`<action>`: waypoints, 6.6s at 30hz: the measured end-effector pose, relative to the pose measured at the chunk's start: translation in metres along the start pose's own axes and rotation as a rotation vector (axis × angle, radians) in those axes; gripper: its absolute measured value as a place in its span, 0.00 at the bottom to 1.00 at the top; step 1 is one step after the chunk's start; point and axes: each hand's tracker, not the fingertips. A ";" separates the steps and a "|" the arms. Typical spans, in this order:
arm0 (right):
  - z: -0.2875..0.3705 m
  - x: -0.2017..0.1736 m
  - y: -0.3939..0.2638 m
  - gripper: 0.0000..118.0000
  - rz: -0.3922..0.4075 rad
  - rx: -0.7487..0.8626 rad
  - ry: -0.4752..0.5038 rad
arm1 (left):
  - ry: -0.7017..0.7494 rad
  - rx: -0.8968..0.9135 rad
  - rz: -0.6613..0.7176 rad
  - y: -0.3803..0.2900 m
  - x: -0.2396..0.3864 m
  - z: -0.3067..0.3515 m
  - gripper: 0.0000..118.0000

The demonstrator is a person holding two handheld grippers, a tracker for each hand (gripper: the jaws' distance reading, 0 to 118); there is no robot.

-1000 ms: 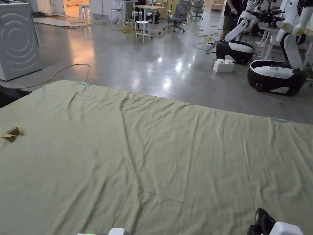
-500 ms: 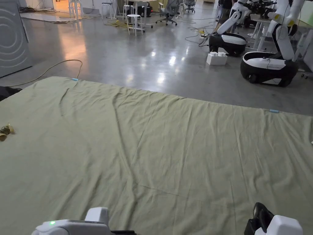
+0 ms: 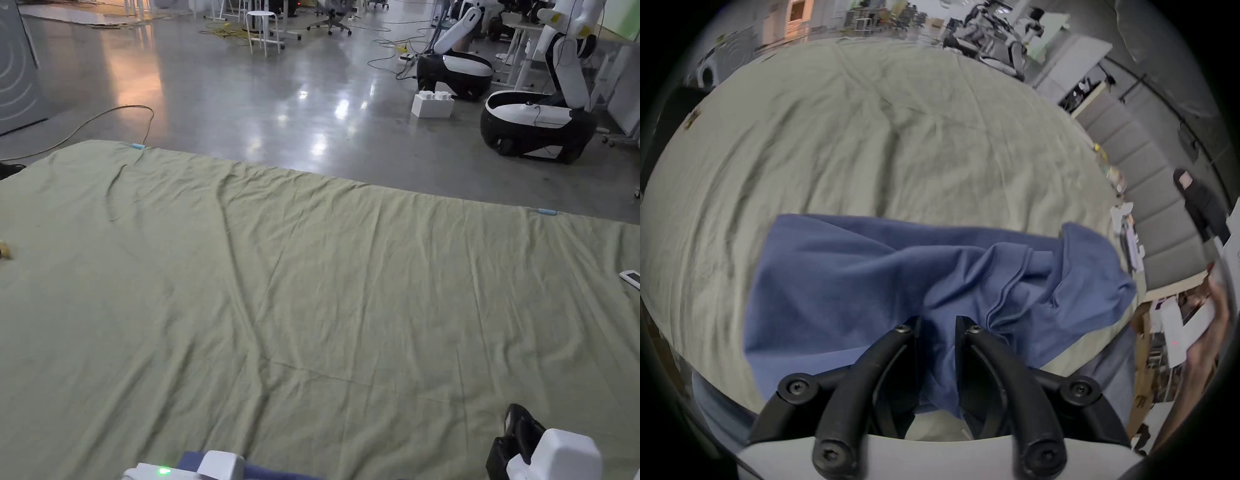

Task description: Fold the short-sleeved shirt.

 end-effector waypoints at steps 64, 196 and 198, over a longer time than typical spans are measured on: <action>0.007 -0.021 0.014 0.01 0.024 -0.008 0.046 | -0.512 0.168 0.370 -0.014 -0.159 0.002 0.12; 0.036 -0.075 -0.005 0.01 0.053 -0.086 0.120 | 0.319 0.905 -0.098 0.035 -0.062 0.135 0.08; 0.037 -0.102 -0.026 0.01 0.077 -0.145 0.188 | 0.283 0.849 -0.062 0.027 -0.070 0.127 0.08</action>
